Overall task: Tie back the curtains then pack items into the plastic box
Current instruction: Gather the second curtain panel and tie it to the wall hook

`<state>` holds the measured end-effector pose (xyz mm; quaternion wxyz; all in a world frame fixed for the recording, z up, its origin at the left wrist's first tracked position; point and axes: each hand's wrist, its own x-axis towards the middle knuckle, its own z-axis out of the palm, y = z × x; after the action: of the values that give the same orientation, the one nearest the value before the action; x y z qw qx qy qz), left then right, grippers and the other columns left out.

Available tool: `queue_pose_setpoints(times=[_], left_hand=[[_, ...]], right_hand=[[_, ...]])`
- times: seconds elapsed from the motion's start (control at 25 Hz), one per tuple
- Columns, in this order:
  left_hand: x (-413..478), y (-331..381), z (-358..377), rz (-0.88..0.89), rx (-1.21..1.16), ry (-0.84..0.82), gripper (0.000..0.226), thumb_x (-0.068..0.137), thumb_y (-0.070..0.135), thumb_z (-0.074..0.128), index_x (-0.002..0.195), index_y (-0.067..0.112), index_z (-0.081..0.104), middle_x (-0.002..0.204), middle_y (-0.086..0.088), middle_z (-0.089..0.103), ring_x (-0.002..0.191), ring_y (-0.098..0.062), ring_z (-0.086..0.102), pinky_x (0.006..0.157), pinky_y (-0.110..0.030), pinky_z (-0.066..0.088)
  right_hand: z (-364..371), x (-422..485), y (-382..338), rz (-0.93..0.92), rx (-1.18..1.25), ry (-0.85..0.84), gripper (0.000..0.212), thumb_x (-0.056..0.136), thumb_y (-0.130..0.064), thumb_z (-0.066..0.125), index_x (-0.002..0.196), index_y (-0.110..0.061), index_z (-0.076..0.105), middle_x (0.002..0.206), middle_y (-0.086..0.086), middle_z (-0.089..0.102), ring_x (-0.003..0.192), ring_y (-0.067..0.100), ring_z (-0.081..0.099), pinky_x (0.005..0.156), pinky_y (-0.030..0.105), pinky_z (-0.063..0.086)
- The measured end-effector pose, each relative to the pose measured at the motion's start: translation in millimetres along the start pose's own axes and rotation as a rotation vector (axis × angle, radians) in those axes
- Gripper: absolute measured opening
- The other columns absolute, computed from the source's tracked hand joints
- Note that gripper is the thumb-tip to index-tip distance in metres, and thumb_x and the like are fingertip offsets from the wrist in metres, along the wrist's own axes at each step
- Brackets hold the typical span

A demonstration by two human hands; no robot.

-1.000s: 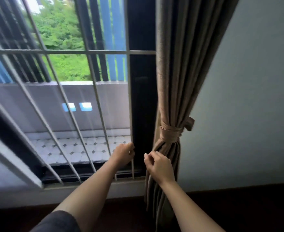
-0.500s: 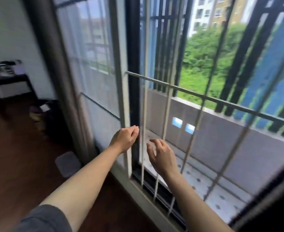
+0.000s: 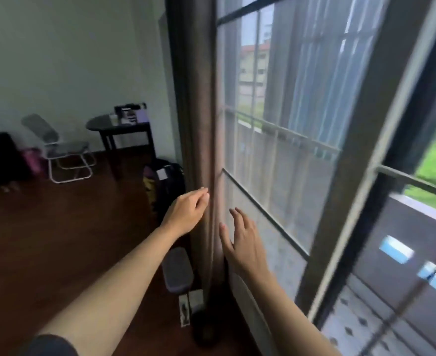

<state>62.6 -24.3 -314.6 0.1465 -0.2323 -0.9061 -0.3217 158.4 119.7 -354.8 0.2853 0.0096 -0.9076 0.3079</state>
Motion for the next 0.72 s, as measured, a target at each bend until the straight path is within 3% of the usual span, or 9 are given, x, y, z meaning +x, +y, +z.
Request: queue_pose_setpoints(times=[0.16,0.32,0.44,0.56,0.64,0.72], left_hand=[[52,-82,-36,-0.039,0.062,0.072,0.039,0.099,0.029,0.041,0.131,0.010,0.054,0.136,-0.007,0.055,0.127,-0.017,0.050,0.106,-0.027,0.037],[99,-162,-59,-0.105,0.110,0.128,0.039,0.099,0.029,0.040,0.129,0.010,0.056,0.133,-0.007,0.058,0.124,-0.019,0.053,0.104,-0.028,0.039],[150,-217,-73,-0.097,0.133,0.149,0.039,0.100,0.030,0.039,0.129,0.012,0.056,0.131,-0.006,0.059,0.123,-0.019,0.054,0.102,-0.028,0.040],[234,-270,-84,-0.113,0.106,0.140,0.042,0.100,0.033,0.035,0.130,0.011,0.055,0.130,-0.006,0.060,0.115,-0.020,0.059,0.100,-0.024,0.038],[299,-294,-87,-0.107,0.100,0.115,0.050,0.097,0.045,0.030,0.129,0.014,0.056,0.126,-0.008,0.063,0.114,-0.024,0.060,0.104,-0.035,0.041],[359,-310,-86,-0.073,0.064,0.078,0.049,0.098,0.043,0.034,0.130,0.012,0.054,0.127,-0.012,0.062,0.118,-0.026,0.057,0.102,-0.037,0.042]], right_hand=[[82,65,-22,-0.005,0.067,-0.054,0.065,0.090,-0.052,0.024,0.137,-0.011,0.041,0.144,0.007,0.043,0.133,0.021,0.039,0.110,0.032,0.030],[168,122,-45,-0.029,0.097,-0.130,0.059,0.093,-0.048,0.030,0.141,-0.014,0.037,0.147,0.004,0.038,0.137,0.016,0.031,0.110,0.023,0.022],[234,176,-62,-0.036,0.125,-0.176,0.061,0.093,-0.049,0.029,0.143,-0.014,0.032,0.151,0.004,0.033,0.139,0.017,0.027,0.113,0.028,0.022],[298,251,-70,-0.020,0.126,-0.129,0.063,0.093,-0.050,0.030,0.144,-0.013,0.029,0.153,0.006,0.027,0.141,0.019,0.023,0.115,0.032,0.022],[329,305,-71,0.055,0.119,-0.093,0.063,0.093,-0.049,0.030,0.145,-0.014,0.027,0.153,0.008,0.026,0.141,0.021,0.023,0.115,0.034,0.022],[357,355,-66,0.116,0.094,-0.030,0.066,0.091,-0.053,0.026,0.145,-0.014,0.026,0.152,0.010,0.026,0.141,0.023,0.024,0.116,0.039,0.024]])
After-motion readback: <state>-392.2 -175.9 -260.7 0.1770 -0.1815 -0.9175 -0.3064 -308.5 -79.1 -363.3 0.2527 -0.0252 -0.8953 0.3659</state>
